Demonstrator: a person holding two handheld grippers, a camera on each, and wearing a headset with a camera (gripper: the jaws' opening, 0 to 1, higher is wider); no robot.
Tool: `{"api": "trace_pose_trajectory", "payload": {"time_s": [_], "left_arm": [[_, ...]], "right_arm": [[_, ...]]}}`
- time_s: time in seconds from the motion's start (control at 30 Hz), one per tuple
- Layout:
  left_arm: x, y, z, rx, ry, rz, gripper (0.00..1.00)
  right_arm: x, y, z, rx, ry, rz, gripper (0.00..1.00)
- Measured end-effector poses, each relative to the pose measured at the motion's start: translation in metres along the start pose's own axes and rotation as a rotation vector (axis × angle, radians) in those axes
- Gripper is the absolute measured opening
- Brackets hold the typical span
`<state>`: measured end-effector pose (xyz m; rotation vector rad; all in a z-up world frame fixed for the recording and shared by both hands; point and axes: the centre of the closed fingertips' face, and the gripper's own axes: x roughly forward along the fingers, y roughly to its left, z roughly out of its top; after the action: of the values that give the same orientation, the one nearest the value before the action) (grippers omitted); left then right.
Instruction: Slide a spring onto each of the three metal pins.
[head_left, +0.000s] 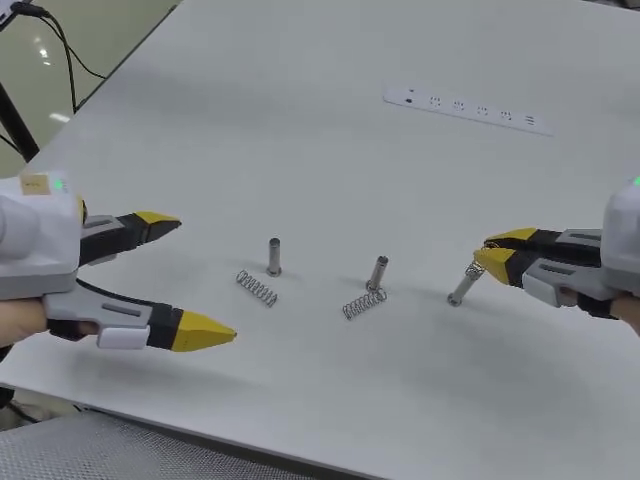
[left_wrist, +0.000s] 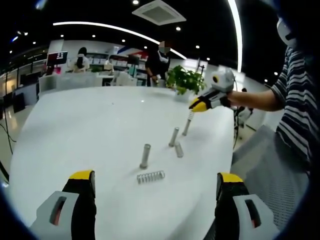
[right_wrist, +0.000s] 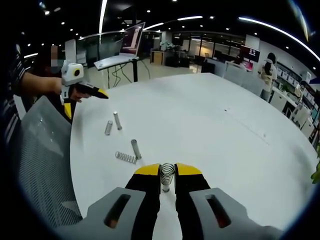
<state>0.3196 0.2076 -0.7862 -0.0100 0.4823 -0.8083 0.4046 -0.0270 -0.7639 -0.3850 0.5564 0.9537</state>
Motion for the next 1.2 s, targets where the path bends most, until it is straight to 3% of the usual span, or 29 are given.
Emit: {"api": "trace_pose_trajectory", "payload": {"time_s": [0.37, 0.9, 1.2], "left_arm": [[-0.001, -0.001, -0.001, -0.001, 0.003, 0.000, 0.98], [-0.003, -0.001, -0.001, -0.007, -0.002, 0.007, 0.98], [-0.004, 0.000, 0.000, -0.009, -0.005, 0.012, 0.98]], "right_arm": [[0.011, 0.002, -0.015, 0.004, 0.029, 0.007, 0.07], [0.028, 0.005, -0.046, -0.029, 0.116, 0.021, 0.08], [0.028, 0.005, -0.048, -0.044, 0.125, 0.032, 0.08]]}}
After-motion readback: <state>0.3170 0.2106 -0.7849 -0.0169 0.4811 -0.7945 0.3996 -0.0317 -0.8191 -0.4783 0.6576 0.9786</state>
